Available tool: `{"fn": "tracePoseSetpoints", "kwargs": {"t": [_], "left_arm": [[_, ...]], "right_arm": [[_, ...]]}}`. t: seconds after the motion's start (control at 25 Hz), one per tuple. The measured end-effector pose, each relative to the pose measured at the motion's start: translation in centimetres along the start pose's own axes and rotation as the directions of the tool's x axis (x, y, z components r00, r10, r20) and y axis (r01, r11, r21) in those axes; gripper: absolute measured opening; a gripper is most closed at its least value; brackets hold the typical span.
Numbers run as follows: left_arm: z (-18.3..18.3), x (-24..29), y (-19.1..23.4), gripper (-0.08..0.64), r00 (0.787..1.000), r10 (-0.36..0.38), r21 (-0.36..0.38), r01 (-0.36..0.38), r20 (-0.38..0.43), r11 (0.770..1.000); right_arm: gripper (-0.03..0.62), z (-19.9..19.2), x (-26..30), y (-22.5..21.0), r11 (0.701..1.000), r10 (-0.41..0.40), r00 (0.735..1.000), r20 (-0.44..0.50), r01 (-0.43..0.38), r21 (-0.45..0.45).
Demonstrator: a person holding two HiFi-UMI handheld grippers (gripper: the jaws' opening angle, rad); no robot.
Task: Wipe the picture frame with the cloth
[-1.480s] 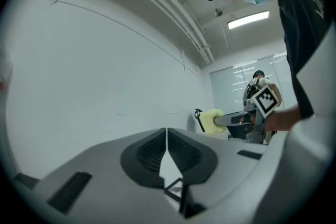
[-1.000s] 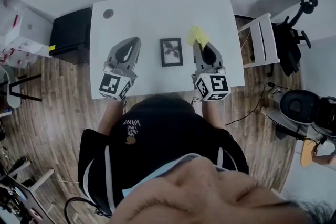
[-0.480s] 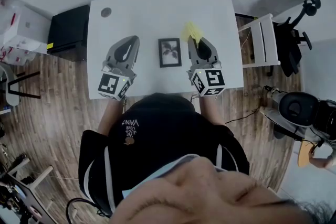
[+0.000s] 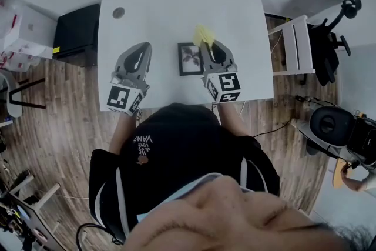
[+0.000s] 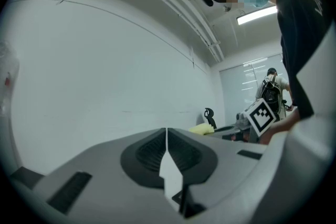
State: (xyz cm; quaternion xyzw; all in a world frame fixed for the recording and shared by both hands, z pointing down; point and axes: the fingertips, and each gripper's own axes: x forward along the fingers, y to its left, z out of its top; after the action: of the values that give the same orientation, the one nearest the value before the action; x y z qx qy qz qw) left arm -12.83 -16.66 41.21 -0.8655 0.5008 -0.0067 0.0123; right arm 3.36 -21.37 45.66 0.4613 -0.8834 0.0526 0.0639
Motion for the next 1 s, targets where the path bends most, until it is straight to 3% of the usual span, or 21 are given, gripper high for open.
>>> {"fn": "tracePoseSetpoints", "kwargs": {"t": [0.48, 1.0], "left_arm": [[-0.6, 0.2, 0.6, 0.02, 1.0, -0.016, -0.01, 0.015, -0.017, 1.0], [-1.7, 0.1, 0.2, 0.02, 0.999, -0.02, -0.04, 0.018, -0.035, 0.999]], "right_arm": [[0.038, -6.4, 2.6, 1.5, 0.999, 0.033, 0.986, -0.164, -0.031, 0.018], [0.038, -11.7, 4.2, 1.4, 0.999, 0.043, 0.96, -0.276, -0.038, 0.025]]}}
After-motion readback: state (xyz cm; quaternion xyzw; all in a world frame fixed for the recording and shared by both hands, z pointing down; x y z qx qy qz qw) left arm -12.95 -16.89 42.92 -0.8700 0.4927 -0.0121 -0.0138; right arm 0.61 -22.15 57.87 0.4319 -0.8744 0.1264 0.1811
